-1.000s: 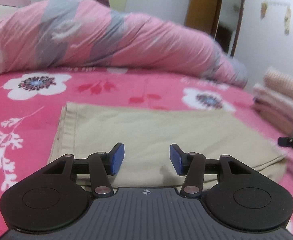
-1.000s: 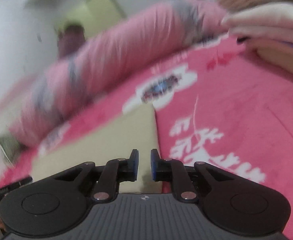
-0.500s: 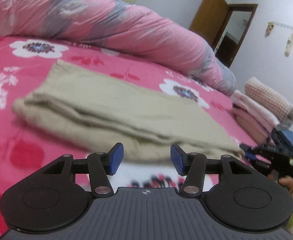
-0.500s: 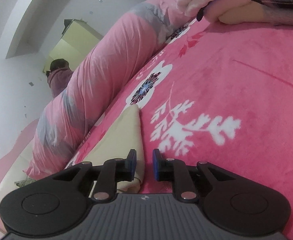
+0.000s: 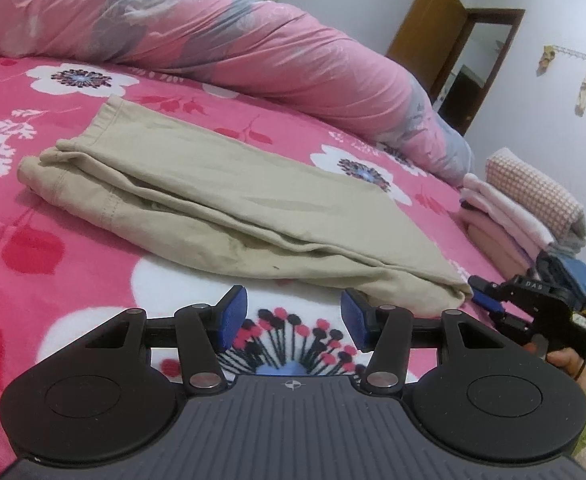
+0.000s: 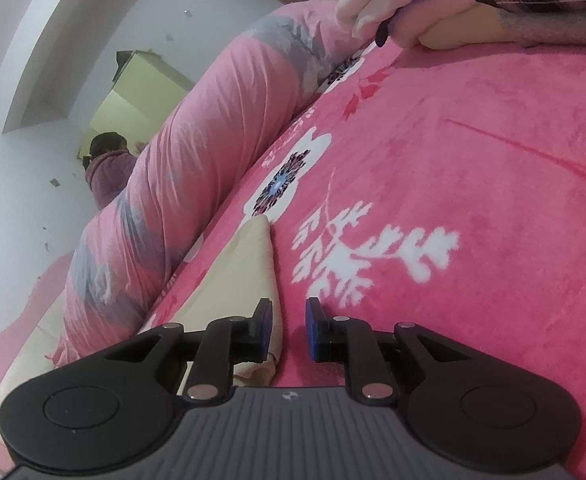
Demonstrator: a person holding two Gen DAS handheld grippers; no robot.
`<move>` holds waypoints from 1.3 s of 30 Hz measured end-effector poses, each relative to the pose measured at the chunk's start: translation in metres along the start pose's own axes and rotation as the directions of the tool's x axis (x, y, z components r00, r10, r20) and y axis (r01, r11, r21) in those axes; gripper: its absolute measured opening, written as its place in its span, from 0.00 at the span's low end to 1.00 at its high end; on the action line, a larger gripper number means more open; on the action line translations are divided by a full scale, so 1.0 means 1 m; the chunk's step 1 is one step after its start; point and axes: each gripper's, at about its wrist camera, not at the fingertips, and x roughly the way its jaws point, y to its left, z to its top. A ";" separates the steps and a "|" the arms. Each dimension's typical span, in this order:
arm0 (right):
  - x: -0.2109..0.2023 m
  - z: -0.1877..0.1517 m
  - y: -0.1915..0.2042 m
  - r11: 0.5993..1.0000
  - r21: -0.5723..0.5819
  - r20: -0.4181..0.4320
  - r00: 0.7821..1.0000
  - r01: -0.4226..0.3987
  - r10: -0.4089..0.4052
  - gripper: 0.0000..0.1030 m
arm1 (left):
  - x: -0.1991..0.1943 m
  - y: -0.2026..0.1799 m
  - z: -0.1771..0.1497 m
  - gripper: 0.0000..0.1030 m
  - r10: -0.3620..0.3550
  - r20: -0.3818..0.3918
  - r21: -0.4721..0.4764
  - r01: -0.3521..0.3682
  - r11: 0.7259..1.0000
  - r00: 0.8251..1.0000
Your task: Fold clothes
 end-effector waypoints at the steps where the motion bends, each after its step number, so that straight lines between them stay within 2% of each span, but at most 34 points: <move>1: 0.000 0.000 0.000 1.000 0.000 -0.002 1.000 0.001 -0.001 0.17 | 0.000 -0.001 0.000 0.50 0.000 0.000 -0.006 0.000 1.000 1.000; 4: 0.000 -0.001 0.001 1.000 -0.004 -0.009 1.000 0.004 -0.004 0.17 | -0.002 -0.005 0.003 0.50 0.002 0.017 -0.017 -0.001 1.000 1.000; 12: -0.008 -0.004 -0.002 1.000 0.027 0.005 1.000 -0.010 0.009 0.18 | -0.006 -0.013 0.000 0.50 -0.004 0.048 0.028 0.002 1.000 0.999; 15: -0.018 -0.007 -0.008 0.995 0.080 0.017 0.999 -0.051 0.050 0.18 | -0.003 -0.017 -0.001 0.50 -0.026 0.039 0.074 0.023 0.997 0.999; 19: -0.035 -0.018 -0.006 0.987 0.112 -0.011 0.993 -0.115 0.117 0.19 | 0.002 -0.024 -0.002 0.50 -0.055 0.025 0.133 0.051 0.990 0.998; 22: -0.044 -0.035 0.005 0.986 0.091 -0.050 0.988 -0.141 0.146 0.26 | 0.007 -0.028 -0.003 0.49 -0.074 0.013 0.181 0.070 0.981 0.997; 24: -0.042 -0.041 0.012 0.986 0.089 -0.078 0.985 -0.144 0.151 0.28 | 0.012 -0.031 -0.003 0.48 -0.082 0.003 0.224 0.079 0.971 0.997; 29: -0.028 -0.047 0.031 0.980 0.139 -0.156 0.974 -0.141 0.162 0.30 | 0.024 -0.038 -0.001 0.37 -0.118 -0.034 0.308 0.123 0.944 0.992; 31: -0.015 -0.046 0.038 0.990 0.110 -0.186 0.977 -0.087 0.107 0.28 | 0.027 -0.042 -0.003 0.36 -0.129 -0.040 0.338 0.135 0.931 0.991; 33: -0.005 -0.048 0.048 0.998 0.059 -0.198 0.980 -0.021 0.032 0.24 | 0.029 -0.048 -0.005 0.36 -0.139 -0.041 0.384 0.144 0.912 0.990; 34: -0.003 -0.049 0.051 0.999 0.046 -0.195 0.980 -0.023 0.032 0.15 | 0.029 -0.051 -0.007 0.36 -0.143 -0.041 0.410 0.147 0.900 0.989; 36: -0.002 -0.048 0.055 0.999 0.036 -0.190 0.981 -0.035 0.041 0.04 | 0.030 -0.057 -0.009 0.36 -0.152 -0.042 0.460 0.154 0.874 0.988; 39: -0.005 -0.047 0.056 0.997 0.047 -0.181 0.981 -0.062 0.069 0.01 | 0.031 -0.067 -0.010 0.38 -0.167 -0.040 0.520 0.163 0.838 0.985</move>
